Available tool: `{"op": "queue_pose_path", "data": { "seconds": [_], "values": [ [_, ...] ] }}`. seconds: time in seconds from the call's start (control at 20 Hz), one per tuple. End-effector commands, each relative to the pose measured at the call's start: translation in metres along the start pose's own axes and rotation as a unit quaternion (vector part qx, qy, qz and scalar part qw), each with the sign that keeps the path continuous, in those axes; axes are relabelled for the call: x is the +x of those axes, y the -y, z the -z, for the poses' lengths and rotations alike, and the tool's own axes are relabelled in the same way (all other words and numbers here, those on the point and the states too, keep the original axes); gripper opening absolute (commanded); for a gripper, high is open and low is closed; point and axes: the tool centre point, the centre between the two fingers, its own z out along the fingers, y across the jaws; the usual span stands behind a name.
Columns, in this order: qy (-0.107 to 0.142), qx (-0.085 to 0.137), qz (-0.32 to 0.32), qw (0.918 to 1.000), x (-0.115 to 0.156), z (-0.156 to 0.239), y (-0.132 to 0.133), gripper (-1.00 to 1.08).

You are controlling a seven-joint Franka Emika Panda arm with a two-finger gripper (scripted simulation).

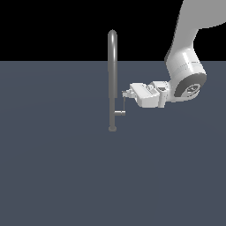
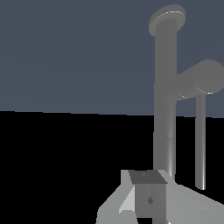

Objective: Turn on the faucet by rotating a designated handle.

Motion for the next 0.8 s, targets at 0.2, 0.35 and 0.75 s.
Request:
{"op": "queue_pose_path", "data": {
  "seconds": [0.2, 0.35, 0.75],
  "values": [
    [0.017, 0.017, -0.016, 0.9996, 0.013, -0.004, 0.001, -1.00],
    [0.017, 0.017, -0.016, 0.9996, 0.013, -0.004, 0.000, -1.00],
    [0.017, 0.017, -0.016, 0.9996, 0.008, -0.004, -0.012, -1.00]
  ]
}}
